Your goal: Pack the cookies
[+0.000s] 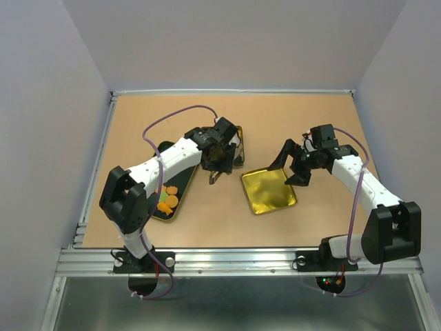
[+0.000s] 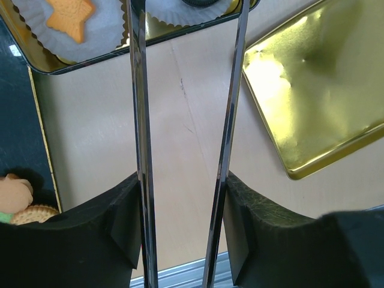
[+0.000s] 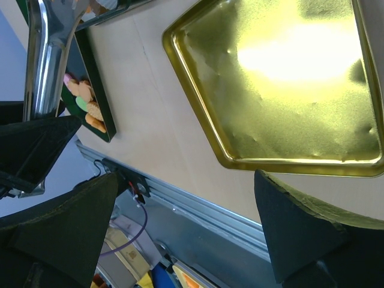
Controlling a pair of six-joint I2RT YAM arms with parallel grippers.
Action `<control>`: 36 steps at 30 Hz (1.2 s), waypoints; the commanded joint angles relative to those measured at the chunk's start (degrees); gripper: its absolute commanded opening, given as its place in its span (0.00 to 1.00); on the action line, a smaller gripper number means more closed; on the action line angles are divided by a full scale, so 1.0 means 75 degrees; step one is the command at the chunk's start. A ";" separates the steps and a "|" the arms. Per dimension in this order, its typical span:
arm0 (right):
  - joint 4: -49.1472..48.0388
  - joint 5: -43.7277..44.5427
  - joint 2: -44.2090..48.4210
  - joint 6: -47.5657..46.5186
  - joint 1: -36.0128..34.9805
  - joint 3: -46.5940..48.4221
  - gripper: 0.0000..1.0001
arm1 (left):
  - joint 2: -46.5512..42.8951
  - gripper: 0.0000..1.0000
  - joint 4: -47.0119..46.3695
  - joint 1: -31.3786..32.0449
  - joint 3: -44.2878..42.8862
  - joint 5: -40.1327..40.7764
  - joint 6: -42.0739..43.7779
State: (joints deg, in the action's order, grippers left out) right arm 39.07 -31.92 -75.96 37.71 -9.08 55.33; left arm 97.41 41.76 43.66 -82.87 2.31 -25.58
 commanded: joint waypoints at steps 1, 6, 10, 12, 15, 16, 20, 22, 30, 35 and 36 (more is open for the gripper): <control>0.0041 -0.0033 0.0250 -0.0048 -0.0055 -0.0077 1.00 | -0.0518 0.59 0.0256 0.0003 -0.0352 0.0360 -0.0069; 0.0041 -0.0033 0.0261 -0.0048 -0.0055 -0.0135 1.00 | -0.0764 0.58 0.0818 -0.0055 -0.1008 0.0805 -0.0140; 0.0029 -0.0021 0.0215 -0.0036 -0.0055 -0.0147 1.00 | -0.1151 0.59 0.1181 -0.0254 -0.1080 0.1040 -0.0187; 0.0017 -0.0021 0.0191 -0.0060 -0.0055 -0.0147 1.00 | -0.1432 0.59 0.1322 -0.0453 -0.1033 0.1180 -0.0198; -0.0006 -0.0033 0.0121 -0.0095 -0.0055 -0.0147 1.00 | -0.1959 0.59 0.1428 -0.1013 -0.0729 0.1251 -0.0152; -0.0029 -0.0044 0.0097 -0.0083 -0.0043 -0.0159 1.00 | -0.2088 0.59 0.1405 -0.1225 -0.0577 0.1228 -0.0070; -0.0146 -0.0150 0.0015 -0.0072 -0.0055 -0.0182 1.00 | -0.2662 0.59 0.1066 -0.2596 0.0127 0.0654 0.0397; -0.0217 -0.0208 -0.0032 -0.0095 -0.0055 -0.0170 1.00 | -0.2722 0.60 0.1018 -0.2937 0.0163 0.0735 0.0574; -0.0182 -0.0419 0.0003 -0.0294 -0.0043 -0.0147 1.00 | -0.1974 0.60 0.0363 -0.4799 0.0244 0.1146 0.1033; -0.0019 -0.0350 0.0144 -0.0446 -0.0043 0.0098 1.00 | -0.1492 0.59 -0.0609 -0.5410 0.0573 0.1251 0.1055; 0.0203 -0.0280 0.0133 -0.0586 -0.0055 0.0320 1.00 | -0.1224 0.59 -0.0680 -0.5539 0.0526 0.1414 0.1067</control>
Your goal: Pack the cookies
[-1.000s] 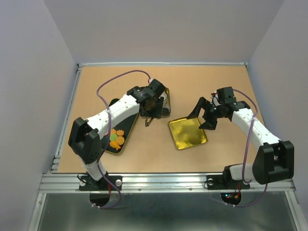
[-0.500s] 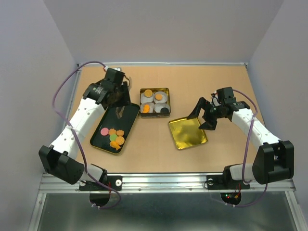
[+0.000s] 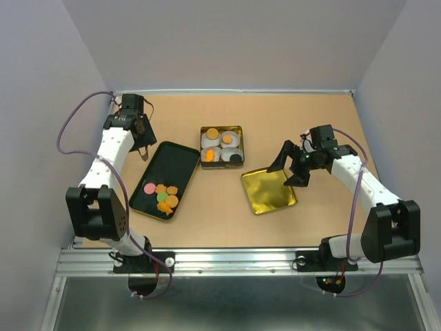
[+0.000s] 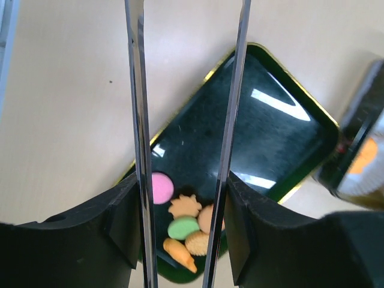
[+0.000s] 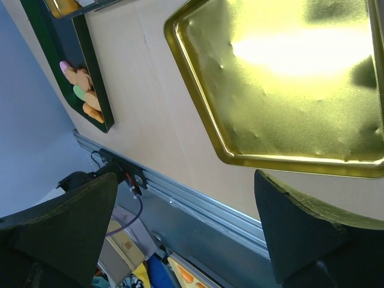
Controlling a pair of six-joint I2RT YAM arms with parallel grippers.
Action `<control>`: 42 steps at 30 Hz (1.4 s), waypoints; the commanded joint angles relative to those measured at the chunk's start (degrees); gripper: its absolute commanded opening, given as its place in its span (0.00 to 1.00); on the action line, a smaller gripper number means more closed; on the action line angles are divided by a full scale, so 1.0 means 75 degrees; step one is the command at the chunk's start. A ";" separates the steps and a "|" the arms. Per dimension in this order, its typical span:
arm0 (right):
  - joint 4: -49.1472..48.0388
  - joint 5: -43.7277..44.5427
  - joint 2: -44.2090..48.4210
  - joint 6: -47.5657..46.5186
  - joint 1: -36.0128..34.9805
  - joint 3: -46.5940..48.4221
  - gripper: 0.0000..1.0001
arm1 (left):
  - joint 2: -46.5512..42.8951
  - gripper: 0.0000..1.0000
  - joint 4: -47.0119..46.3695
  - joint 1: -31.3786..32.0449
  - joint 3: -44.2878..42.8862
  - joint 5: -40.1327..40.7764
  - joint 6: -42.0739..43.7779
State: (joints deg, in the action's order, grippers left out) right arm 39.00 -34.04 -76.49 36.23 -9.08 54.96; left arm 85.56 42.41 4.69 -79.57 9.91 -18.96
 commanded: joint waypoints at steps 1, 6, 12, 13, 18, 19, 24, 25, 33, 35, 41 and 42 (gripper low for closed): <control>0.0341 0.0097 0.0179 -0.0447 -0.0055 0.0499 1.00 | 0.0509 0.59 -0.0803 -0.0402 0.0040 0.0459 0.0173; 0.0822 0.0378 0.0085 -0.0740 -0.0055 0.0863 1.00 | 0.1282 0.59 -0.1318 -0.0567 -0.0265 0.0600 0.0395; 0.1127 0.0590 -0.0102 -0.0940 -0.0055 0.1109 1.00 | 0.2207 0.58 -0.1612 -0.0929 -0.0780 0.0917 0.0794; 0.1139 0.0601 -0.0137 -0.0951 -0.0055 0.1121 1.00 | 0.2314 0.58 -0.1670 -0.0999 -0.0839 0.0859 0.0794; 0.1256 0.0672 -0.0371 -0.0963 -0.0055 0.1250 1.00 | 0.3086 0.57 -0.1835 -0.1117 -0.1494 0.0612 0.0770; 0.1257 0.0672 -0.0372 -0.0963 -0.0055 0.1273 1.00 | 0.3204 0.57 -0.1846 -0.1117 -0.1601 0.0589 0.0782; 0.1362 0.0847 -0.0512 -0.0928 -0.0043 0.1379 1.00 | 0.3908 0.57 -0.1999 -0.1152 -0.2117 0.0331 0.0829; 0.1374 0.0871 -0.0512 -0.0905 -0.0055 0.1402 1.00 | 0.3990 0.57 -0.2045 -0.1152 -0.2152 0.0284 0.0829; 0.1549 0.1023 -0.0688 -0.0834 -0.0055 0.1531 1.00 | 0.4634 0.57 -0.2514 -0.1316 -0.2305 -0.0359 0.0688; 0.1585 0.1023 -0.0758 -0.0811 -0.0055 0.1567 1.00 | 0.4717 0.58 -0.2631 -0.1340 -0.2282 -0.0419 0.0688; 0.1585 0.0953 -0.0958 -0.0717 -0.0043 0.1649 1.00 | 0.4823 0.57 -0.2725 -0.1375 -0.2200 -0.0724 0.0700; 0.1573 0.0953 -0.0981 -0.0694 -0.0055 0.1649 1.00 | 0.4823 0.58 -0.2725 -0.1375 -0.2188 -0.0770 0.0723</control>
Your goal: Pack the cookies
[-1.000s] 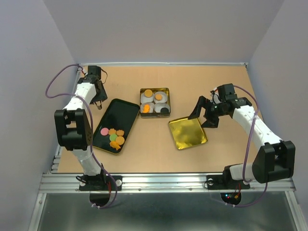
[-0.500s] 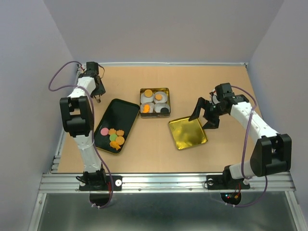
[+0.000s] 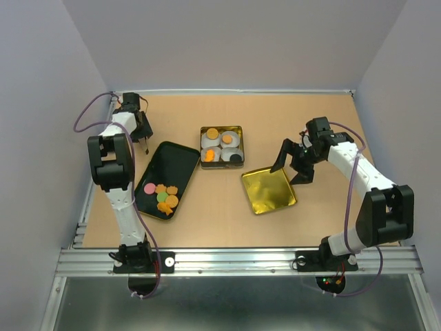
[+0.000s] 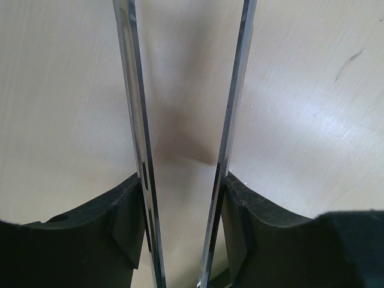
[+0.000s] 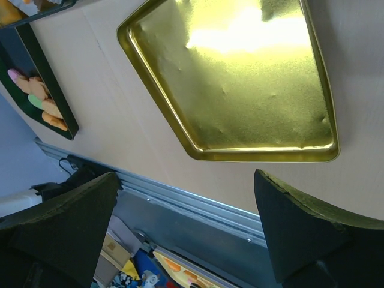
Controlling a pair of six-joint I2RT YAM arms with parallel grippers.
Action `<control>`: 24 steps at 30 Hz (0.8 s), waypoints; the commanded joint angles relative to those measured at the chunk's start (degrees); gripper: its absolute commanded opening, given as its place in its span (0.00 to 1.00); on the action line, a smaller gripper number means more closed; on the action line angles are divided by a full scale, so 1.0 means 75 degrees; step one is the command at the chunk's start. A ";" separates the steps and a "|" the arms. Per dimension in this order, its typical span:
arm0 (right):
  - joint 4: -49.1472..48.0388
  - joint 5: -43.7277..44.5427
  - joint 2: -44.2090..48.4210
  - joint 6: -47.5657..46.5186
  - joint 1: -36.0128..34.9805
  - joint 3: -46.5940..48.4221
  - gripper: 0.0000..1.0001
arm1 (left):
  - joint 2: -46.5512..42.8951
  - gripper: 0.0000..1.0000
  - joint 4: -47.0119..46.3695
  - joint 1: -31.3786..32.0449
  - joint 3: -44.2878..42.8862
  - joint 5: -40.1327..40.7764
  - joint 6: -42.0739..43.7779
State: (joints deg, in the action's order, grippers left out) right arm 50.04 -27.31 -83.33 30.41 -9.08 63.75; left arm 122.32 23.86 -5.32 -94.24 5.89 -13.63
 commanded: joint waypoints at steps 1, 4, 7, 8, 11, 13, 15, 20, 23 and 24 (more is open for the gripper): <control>0.0113 0.0055 -0.0081 0.0093 -0.0055 0.0489 1.00 | -0.0079 0.57 -0.0251 -0.0040 -0.0232 -0.0258 0.0024; 0.0078 0.0044 -0.0139 0.0140 -0.0055 0.0512 1.00 | -0.0056 0.58 -0.0204 -0.0052 -0.0209 -0.0293 0.0094; 0.0043 0.0055 -0.0151 0.0152 -0.0055 0.0536 1.00 | -0.0102 0.58 -0.0192 -0.0064 -0.0034 -0.0398 0.0083; 0.0031 0.0067 -0.0163 0.0152 -0.0055 0.0536 1.00 | -0.0126 0.58 -0.0216 -0.0052 0.0037 -0.0433 0.0059; 0.0019 0.0079 -0.0163 0.0140 -0.0055 0.0547 1.00 | -0.0278 0.59 -0.0356 -0.0052 0.0400 -0.0539 0.0001; 0.0019 0.0090 -0.0151 0.0105 -0.0055 0.0571 1.00 | -0.0384 0.63 -0.0392 -0.0052 0.0623 -0.0586 -0.0034; 0.0007 0.0091 -0.0151 0.0070 -0.0055 0.0571 1.00 | -0.0454 0.68 -0.0392 -0.0064 0.0740 -0.0621 -0.0035; -0.0004 0.0067 -0.0163 -0.0012 -0.0055 0.0583 1.00 | -0.0629 0.76 -0.0345 -0.0052 0.0963 -0.0540 -0.0023; 0.0007 0.0044 -0.0163 -0.0082 -0.0055 0.0548 1.00 | -0.0758 0.87 -0.0322 -0.0052 0.1080 -0.0539 -0.0011; -0.0004 0.0032 -0.0163 -0.0083 -0.0055 0.0547 1.00 | -0.0828 0.96 -0.0322 -0.0064 0.1104 -0.0539 -0.0023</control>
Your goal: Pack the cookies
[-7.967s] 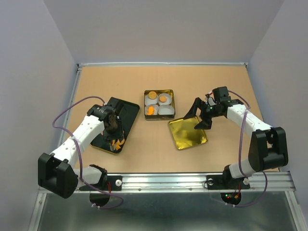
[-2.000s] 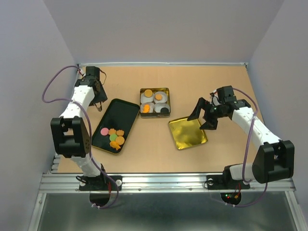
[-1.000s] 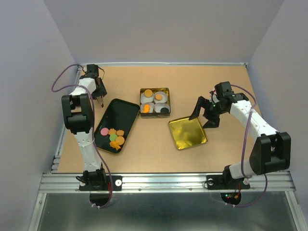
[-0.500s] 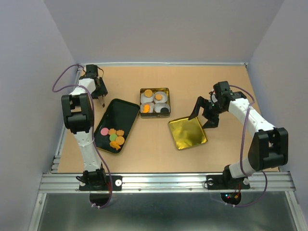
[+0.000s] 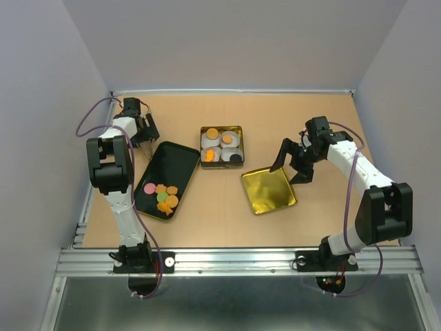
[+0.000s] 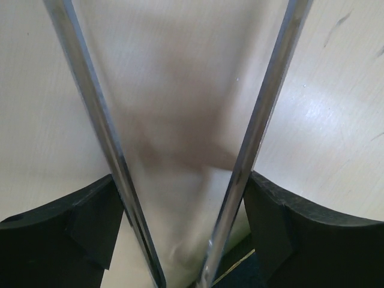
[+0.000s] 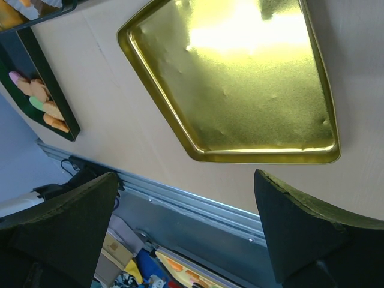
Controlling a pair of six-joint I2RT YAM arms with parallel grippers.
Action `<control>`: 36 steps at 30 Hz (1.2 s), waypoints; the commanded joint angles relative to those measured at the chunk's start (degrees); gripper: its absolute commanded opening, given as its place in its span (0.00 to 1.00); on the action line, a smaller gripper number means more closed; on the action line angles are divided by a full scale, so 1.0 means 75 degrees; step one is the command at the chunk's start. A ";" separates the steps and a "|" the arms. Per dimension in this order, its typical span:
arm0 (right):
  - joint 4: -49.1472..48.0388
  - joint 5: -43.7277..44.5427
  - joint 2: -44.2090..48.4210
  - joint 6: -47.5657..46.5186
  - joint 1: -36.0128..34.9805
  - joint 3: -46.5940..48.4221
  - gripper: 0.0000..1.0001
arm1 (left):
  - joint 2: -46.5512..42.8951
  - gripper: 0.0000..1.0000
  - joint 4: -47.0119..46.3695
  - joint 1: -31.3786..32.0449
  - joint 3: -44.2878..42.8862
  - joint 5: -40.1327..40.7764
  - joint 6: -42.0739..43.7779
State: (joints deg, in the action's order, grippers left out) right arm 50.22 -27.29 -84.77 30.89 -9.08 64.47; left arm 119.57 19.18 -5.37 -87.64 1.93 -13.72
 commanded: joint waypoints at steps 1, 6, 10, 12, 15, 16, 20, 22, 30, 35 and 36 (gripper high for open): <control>-0.0028 0.0006 0.0041 -0.0181 -0.0055 0.0440 1.00 | -0.0508 0.97 0.0360 -0.0058 0.0235 0.0000 -0.0011; -0.0051 -0.0029 0.0041 -0.0264 -0.0043 0.0428 1.00 | -0.0801 0.99 0.0454 -0.0046 0.0306 0.0012 -0.0046; -0.0098 -0.0076 0.0053 -0.0311 -0.0043 0.0393 1.00 | -0.1164 0.99 0.0571 -0.0046 0.0353 0.0012 -0.0116; -0.0121 -0.0111 0.0076 -0.0346 -0.0055 0.0358 1.00 | -0.1410 0.99 0.0712 -0.0046 0.0248 0.0023 -0.0186; -0.0215 -0.0088 0.0158 -0.0381 -0.0055 0.0322 1.00 | -0.1668 0.99 0.1027 -0.0035 0.0049 -0.0023 -0.0362; -0.0215 -0.0077 0.0158 -0.0393 -0.0055 0.0334 1.00 | -0.1750 0.99 0.1087 -0.0046 0.0036 -0.0047 -0.0398; -0.0227 0.0052 0.0123 -0.0393 -0.0124 0.0392 1.00 | -0.2207 0.99 0.1239 -0.0035 0.0106 -0.0117 -0.0736; -0.0250 0.0088 0.0065 -0.0451 -0.0276 0.0428 1.00 | -0.2558 0.99 0.1275 -0.0023 0.0223 -0.0164 -0.0924; -0.0016 0.1000 -0.0848 -0.0767 -0.2291 0.1141 1.00 | -0.3776 0.99 0.1333 0.0900 0.0598 -0.0446 -0.1640; 0.0008 0.1481 -0.1562 -0.0850 -0.3101 0.1470 0.99 | -0.4305 0.97 0.1543 0.1628 0.0669 -0.0469 -0.1804; 0.0008 0.1563 -0.1645 -0.0850 -0.3171 0.1506 0.98 | -0.4364 0.97 0.1626 0.1734 0.0669 -0.0469 -0.1793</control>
State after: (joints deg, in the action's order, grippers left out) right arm 49.69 -20.18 -95.15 25.89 -30.92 72.40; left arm 90.89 28.97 4.84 -83.35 -0.93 -25.87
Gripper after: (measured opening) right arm 0.987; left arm 0.971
